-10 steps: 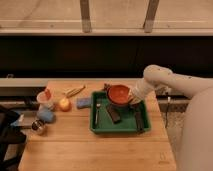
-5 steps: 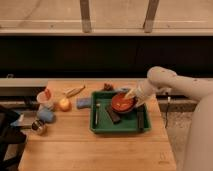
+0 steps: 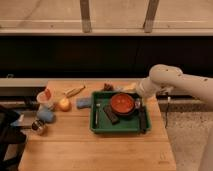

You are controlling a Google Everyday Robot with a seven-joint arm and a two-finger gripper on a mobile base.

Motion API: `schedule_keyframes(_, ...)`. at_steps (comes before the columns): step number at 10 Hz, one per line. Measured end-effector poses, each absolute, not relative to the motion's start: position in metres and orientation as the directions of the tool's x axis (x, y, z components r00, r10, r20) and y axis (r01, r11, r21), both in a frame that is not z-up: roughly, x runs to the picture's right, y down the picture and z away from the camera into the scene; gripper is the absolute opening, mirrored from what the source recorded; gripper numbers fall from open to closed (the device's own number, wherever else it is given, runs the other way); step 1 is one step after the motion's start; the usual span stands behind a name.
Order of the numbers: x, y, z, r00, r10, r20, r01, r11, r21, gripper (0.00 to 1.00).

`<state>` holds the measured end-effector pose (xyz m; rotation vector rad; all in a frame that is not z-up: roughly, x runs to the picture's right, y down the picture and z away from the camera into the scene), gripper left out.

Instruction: Stack bowls into tray

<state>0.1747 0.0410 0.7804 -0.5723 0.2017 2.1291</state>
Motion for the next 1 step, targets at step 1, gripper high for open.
schedule_keyframes(1, 0.1748, 0.041, 0.7793, -0.493, 0.733, -0.469, -0.808, -0.586, -0.067, 0.8)
